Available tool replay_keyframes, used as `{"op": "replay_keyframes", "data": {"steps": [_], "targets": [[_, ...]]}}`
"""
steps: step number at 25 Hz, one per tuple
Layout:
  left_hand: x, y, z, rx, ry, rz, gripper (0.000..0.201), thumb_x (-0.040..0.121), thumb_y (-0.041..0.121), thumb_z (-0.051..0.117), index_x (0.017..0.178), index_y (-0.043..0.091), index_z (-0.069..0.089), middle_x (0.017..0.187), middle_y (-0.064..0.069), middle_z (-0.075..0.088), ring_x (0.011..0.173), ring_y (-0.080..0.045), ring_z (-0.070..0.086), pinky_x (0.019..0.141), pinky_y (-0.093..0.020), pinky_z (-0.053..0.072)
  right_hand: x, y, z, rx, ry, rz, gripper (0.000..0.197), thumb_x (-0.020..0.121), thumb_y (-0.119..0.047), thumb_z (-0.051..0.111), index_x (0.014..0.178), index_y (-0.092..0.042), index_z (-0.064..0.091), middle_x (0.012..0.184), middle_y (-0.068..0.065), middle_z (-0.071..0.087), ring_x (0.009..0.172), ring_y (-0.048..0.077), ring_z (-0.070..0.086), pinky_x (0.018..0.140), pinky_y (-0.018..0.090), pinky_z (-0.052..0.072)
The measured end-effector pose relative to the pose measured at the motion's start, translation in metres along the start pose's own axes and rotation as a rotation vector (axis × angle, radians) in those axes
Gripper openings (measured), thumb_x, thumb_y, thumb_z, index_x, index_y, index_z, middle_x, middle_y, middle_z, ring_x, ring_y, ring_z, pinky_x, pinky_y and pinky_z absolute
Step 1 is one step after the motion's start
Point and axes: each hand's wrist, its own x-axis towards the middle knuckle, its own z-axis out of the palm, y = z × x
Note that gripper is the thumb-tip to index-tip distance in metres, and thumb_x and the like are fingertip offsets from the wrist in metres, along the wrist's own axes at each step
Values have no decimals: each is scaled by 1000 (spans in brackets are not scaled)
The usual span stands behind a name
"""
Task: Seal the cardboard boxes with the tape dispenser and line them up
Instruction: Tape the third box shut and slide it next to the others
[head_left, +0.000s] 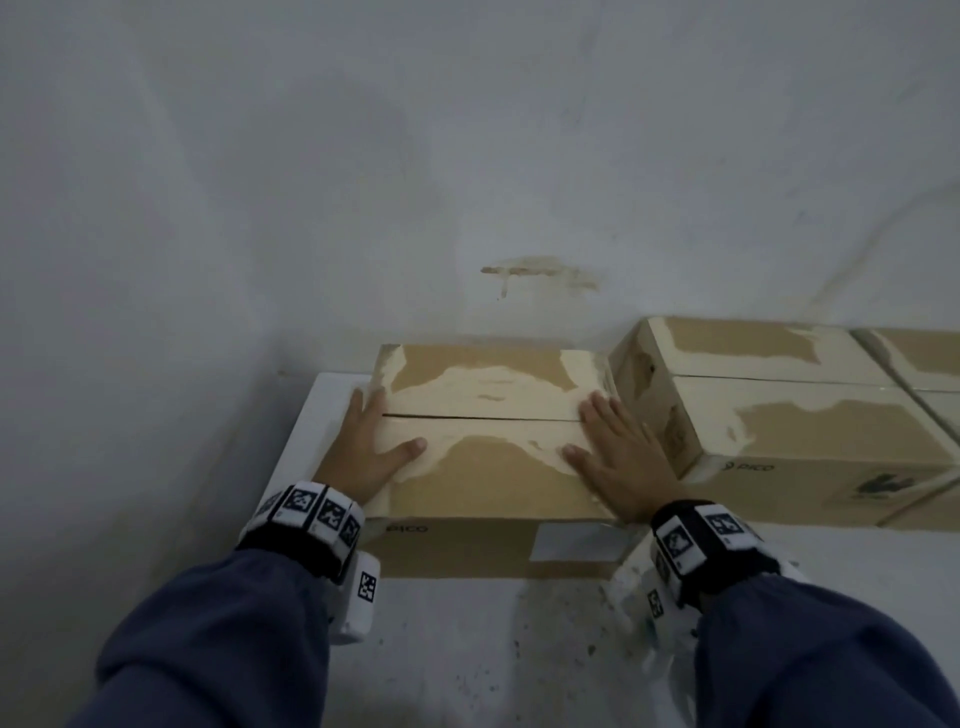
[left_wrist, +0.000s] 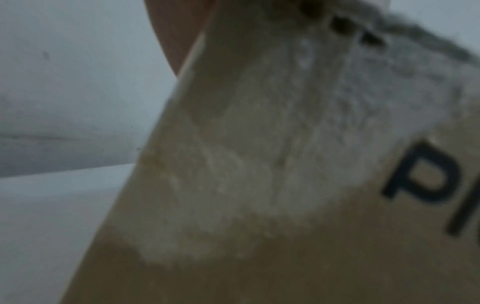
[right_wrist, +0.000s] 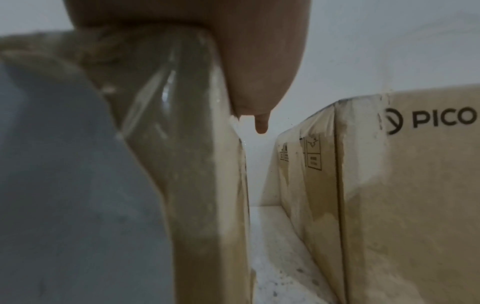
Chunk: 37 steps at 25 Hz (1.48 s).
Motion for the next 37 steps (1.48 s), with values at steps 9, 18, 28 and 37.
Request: {"op": "replay_keyframes", "data": {"steps": [9, 18, 28, 37], "targets": [[2, 0, 1, -373, -1, -94, 79, 91, 19, 58, 152, 21, 6, 155, 1, 23, 135, -19, 34, 97, -24, 29, 2, 10, 4, 490, 121, 91, 93, 80, -52, 63, 151, -16, 15, 161, -2, 1, 147, 10, 0, 115, 31, 10], [-15, 11, 13, 765, -77, 223, 74, 89, 67, 18, 150, 27, 11, 160, -2, -5, 148, -22, -7, 119, -47, 0, -26, -34, -3, -96, 119, -50, 55, 93, -57, 30, 139, -29, 35, 159, 1, 15, 145, 21, 11, 115, 49, 14], [0, 18, 44, 951, -256, 388, 126, 48, 95, 28, 150, 29, -9, 159, -5, -16, 146, -25, -16, 117, -48, -8, -28, -8, 5, -371, -26, -155, 96, 62, -81, 36, 140, -25, 36, 144, 8, 47, 127, 30, 52, 95, 50, 45], [67, 40, 66, 921, -237, 389, 114, 65, 84, 46, 150, 30, -7, 159, -4, -15, 147, -25, -14, 119, -51, -4, 29, 25, -19, -309, -8, -191, 100, 74, -63, 60, 150, -29, 4, 161, 2, 0, 148, 24, 1, 118, 46, 6]]}}
